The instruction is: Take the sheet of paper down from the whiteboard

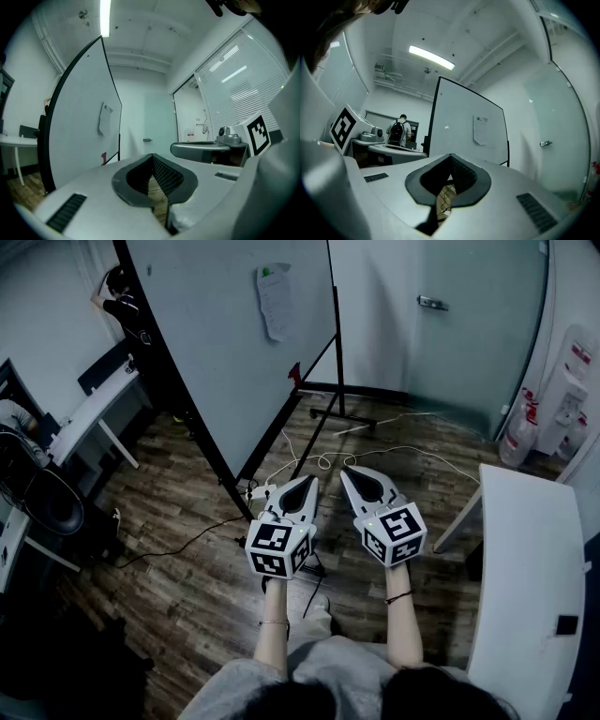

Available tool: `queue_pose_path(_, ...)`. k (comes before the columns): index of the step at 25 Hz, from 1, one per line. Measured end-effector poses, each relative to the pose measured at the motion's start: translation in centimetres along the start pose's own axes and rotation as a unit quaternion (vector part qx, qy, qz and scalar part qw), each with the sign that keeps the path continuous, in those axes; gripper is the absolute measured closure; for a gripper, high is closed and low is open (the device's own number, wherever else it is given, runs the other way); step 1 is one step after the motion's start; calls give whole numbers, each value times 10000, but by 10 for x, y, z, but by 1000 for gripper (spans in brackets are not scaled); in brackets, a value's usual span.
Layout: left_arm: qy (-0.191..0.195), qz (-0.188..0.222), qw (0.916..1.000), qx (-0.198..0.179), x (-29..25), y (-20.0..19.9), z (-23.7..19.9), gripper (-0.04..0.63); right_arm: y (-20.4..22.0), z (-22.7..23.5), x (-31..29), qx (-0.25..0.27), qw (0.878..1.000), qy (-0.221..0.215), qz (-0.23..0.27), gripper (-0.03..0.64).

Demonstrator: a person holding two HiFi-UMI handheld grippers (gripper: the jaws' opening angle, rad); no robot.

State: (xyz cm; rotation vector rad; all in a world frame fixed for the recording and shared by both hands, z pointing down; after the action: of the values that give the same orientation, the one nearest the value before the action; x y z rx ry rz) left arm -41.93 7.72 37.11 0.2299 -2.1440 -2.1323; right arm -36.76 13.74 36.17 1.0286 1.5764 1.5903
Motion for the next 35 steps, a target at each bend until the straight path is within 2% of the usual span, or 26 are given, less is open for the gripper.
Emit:
queue_pose_path(12,-111,-98,9999,-45,-12,4,-1,592,4,10,-1,33,10000,-44,-12,617)
queue_pose_path(20,-352,-262,9990,-25,-3,13,5,592,13,14,3,-229,9997,-106,-72,615)
queue_pose_path(24,-513,-251,9984,20,-6,15,-6,592,19,14,-5,-180,9996,-193,-137,617)
queue_pose_path(29,-437,-134,9989,-95,-39,7,-21,592,15,39,-25,-95,9999,-127,-40,617)
queue_pose_path(33,-524,33,9986,9,-81,5,-46,592,11,71,-51,29,9999,-110,0,617)
queue_pose_path(35,-415,59,9991,-20,-104,-2,-54,592,6,89,-66,52,10000,-55,17,617)
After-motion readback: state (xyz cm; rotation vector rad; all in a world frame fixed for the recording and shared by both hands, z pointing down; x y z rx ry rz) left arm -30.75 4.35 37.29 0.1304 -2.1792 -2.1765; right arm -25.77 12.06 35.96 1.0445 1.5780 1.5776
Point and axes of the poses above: the fingertips, and each gripper's own axes: x backward along the fingers, z to its right, y out of its underside, the point moved 2 cm from there along x, backward along the fingers, and after that the axes turned 12 degrees about y, right-handed, at the moved point
